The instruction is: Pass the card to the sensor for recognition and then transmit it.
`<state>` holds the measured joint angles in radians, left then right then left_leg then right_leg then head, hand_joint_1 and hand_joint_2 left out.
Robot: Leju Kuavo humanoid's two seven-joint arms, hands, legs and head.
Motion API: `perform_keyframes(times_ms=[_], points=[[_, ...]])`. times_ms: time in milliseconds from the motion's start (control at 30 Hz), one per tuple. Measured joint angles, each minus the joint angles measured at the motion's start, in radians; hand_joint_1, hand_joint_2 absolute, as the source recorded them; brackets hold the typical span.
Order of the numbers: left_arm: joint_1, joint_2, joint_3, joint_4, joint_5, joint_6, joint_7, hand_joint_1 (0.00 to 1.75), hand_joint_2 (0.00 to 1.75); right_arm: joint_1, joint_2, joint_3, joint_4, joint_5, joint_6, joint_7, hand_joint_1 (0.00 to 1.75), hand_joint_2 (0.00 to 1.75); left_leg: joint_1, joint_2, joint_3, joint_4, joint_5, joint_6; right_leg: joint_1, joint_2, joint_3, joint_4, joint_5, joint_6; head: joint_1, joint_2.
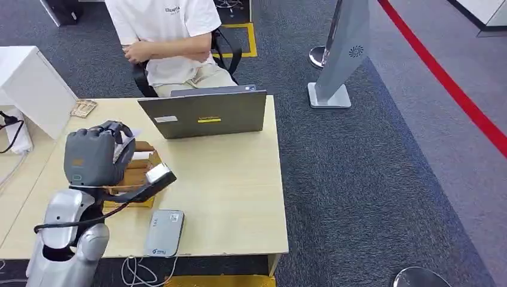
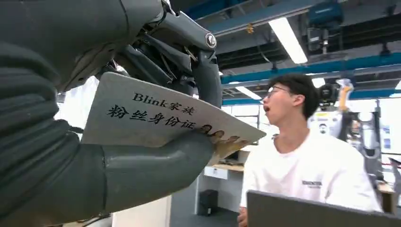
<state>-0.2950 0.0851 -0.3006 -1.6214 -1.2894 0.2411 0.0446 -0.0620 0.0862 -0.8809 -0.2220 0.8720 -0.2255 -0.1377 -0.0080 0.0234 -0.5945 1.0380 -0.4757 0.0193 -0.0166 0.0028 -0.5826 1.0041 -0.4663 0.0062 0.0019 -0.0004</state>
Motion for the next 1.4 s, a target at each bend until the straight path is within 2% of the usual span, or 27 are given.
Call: perform_keyframes(times_ms=[133, 267, 500, 733, 1000, 1400], points=[[0.087, 0.013, -0.034, -0.077, -0.002, -0.001, 0.0, 1.75, 1.75, 0.002, 0.002, -0.022, 0.0, -0.01, -0.001, -0.003, 0.0, 1.75, 0.0, 0.0, 0.0, 0.0, 0.0, 0.0, 0.0, 0.0, 0.0, 0.0, 0.0, 0.0, 0.0, 0.0], [0.166, 0.022, -0.051, -0.107, -0.008, 0.0, 0.008, 1.75, 1.75, 0.002, 0.005, -0.04, -0.001, -0.018, -0.005, -0.005, 0.0, 1.75, 0.0, 0.0, 0.0, 0.0, 0.0, 0.0, 0.0, 0.0, 0.0, 0.0, 0.0, 0.0, 0.0, 0.0], [0.276, 0.021, -0.052, -0.11, -0.003, -0.001, 0.013, 1.75, 1.75, 0.004, 0.009, -0.064, -0.001, -0.019, -0.01, -0.006, 0.0, 1.75, 0.0, 0.0, 0.0, 0.0, 0.0, 0.0, 0.0, 0.0, 0.0, 0.0, -0.001, 0.001, 0.0, 0.0], [0.392, 0.002, -0.052, -0.089, 0.006, 0.008, 0.035, 1.75, 1.75, 0.004, 0.017, -0.083, -0.002, -0.016, -0.013, 0.001, 0.0, 1.75, 0.0, 0.0, 0.0, 0.0, 0.0, 0.0, 0.0, -0.001, 0.0, 0.0, -0.001, 0.001, 0.0, 0.0], [0.438, -0.024, -0.039, -0.035, 0.03, 0.01, 0.06, 1.75, 1.75, 0.004, 0.024, -0.084, -0.002, 0.006, -0.013, 0.007, 0.0, 1.75, 0.0, -0.001, 0.0, -0.001, -0.001, 0.0, 0.0, -0.001, 0.0, 0.0, -0.001, 0.001, 0.0, 0.0], [0.464, -0.051, 0.007, 0.041, 0.051, 0.011, 0.066, 1.75, 1.75, 0.004, 0.025, -0.1, -0.002, 0.032, -0.013, 0.009, 0.0, 1.75, 0.0, -0.001, 0.0, -0.001, -0.001, 0.001, 0.0, -0.001, 0.0, 0.0, -0.001, 0.001, 0.0, 0.0]])
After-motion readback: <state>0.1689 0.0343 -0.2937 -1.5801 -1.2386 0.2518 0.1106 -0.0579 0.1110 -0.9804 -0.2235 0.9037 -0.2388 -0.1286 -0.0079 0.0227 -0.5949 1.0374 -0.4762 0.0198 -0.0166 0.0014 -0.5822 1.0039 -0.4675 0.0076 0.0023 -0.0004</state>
